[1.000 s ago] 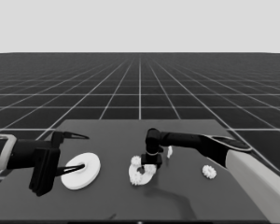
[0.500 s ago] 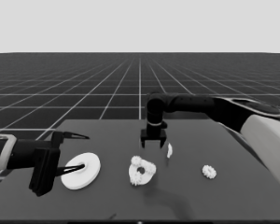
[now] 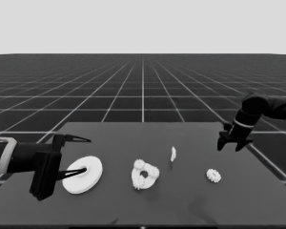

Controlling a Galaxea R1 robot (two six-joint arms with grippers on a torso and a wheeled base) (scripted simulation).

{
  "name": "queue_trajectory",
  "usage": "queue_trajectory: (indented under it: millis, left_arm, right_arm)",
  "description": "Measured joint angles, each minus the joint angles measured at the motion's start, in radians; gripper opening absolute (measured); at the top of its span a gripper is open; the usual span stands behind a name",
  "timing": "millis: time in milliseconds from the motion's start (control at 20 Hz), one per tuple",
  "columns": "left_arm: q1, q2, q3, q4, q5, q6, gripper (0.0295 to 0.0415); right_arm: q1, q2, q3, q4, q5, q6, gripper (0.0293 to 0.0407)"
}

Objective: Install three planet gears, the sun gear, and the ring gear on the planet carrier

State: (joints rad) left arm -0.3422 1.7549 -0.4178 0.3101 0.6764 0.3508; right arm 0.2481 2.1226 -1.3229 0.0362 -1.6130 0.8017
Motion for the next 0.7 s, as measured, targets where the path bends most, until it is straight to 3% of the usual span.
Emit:
queue_trajectory:
  millis: [50,100,150,200,300,550,650,700]
  left_arm:
    - [0.0,0.0,0.0,0.0,0.0,0.0,0.0385]
    - [0.0,0.0,0.0,0.0,0.0,0.0,0.0385]
    - [0.0,0.0,0.0,0.0,0.0,0.0,0.0385]
    - [0.0,0.0,0.0,0.0,0.0,0.0,0.0385]
    - [0.0,0.0,0.0,0.0,0.0,0.0,0.0385]
    - [0.0,0.0,0.0,0.0,0.0,0.0,0.0385]
    - [0.0,0.0,0.0,0.0,0.0,0.0,0.0385]
    - [0.0,0.0,0.0,0.0,0.0,0.0,0.0385]
  right_arm:
    - [0.0,0.0,-0.004,0.0,0.0,-0.004,0.0385]
    - [-0.153,-0.009,0.01,-0.131,0.128,-0.005,0.0385]
    - [-0.282,0.009,-0.023,-0.21,0.206,-0.011,0.0385]
    - [-0.352,0.033,-0.067,-0.252,0.253,-0.021,0.0385]
    - [-0.409,0.065,-0.125,-0.283,0.296,-0.036,0.0385]
    - [-0.433,0.082,-0.158,-0.296,0.318,-0.045,0.0385]
    - [-0.434,0.083,-0.159,-0.297,0.32,-0.045,0.0314]
    - [-0.434,0.083,-0.16,-0.297,0.32,-0.045,0.0309]
